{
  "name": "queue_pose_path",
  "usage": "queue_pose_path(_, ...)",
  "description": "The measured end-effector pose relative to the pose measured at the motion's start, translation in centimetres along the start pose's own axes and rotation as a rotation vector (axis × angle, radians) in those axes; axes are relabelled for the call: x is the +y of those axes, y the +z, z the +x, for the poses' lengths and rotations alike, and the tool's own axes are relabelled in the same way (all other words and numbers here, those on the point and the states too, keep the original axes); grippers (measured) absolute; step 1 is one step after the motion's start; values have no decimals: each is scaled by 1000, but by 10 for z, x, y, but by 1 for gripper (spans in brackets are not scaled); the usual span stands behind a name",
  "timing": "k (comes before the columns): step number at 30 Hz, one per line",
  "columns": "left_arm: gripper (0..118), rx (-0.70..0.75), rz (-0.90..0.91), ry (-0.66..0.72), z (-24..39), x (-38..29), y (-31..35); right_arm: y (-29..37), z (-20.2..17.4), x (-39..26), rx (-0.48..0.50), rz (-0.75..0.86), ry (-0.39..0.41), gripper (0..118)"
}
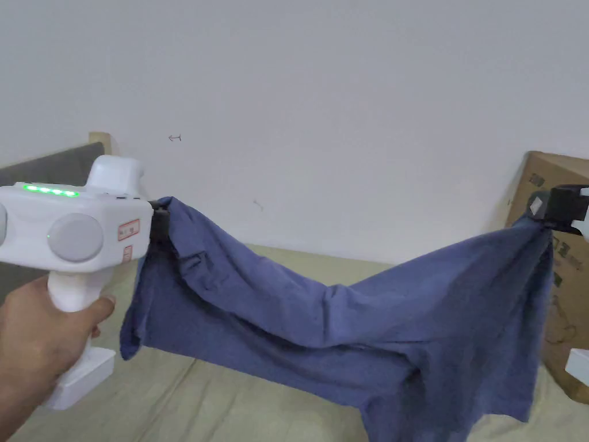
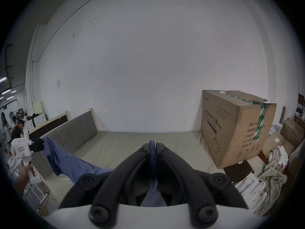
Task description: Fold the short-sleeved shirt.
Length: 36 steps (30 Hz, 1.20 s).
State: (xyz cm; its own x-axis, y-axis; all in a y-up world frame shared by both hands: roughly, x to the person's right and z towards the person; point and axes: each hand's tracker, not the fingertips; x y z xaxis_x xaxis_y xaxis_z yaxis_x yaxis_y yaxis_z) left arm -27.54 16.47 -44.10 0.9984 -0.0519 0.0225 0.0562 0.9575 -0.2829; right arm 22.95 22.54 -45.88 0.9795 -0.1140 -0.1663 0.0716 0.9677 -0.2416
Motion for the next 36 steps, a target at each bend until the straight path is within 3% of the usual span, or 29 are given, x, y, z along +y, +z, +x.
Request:
queue_pose_path(16,5,26,14,90,-13,68,-71,-62,-7,47,-21,62,-9,5)
queue_pose_path(21,5,42,-22,131,-22,55,-92,-79,-4,39,-22,44,-41,5)
queue_pose_path(36,5,38,-127,145,-24,-19,-130,-119,-3,-34,-8,-82,-27,5)
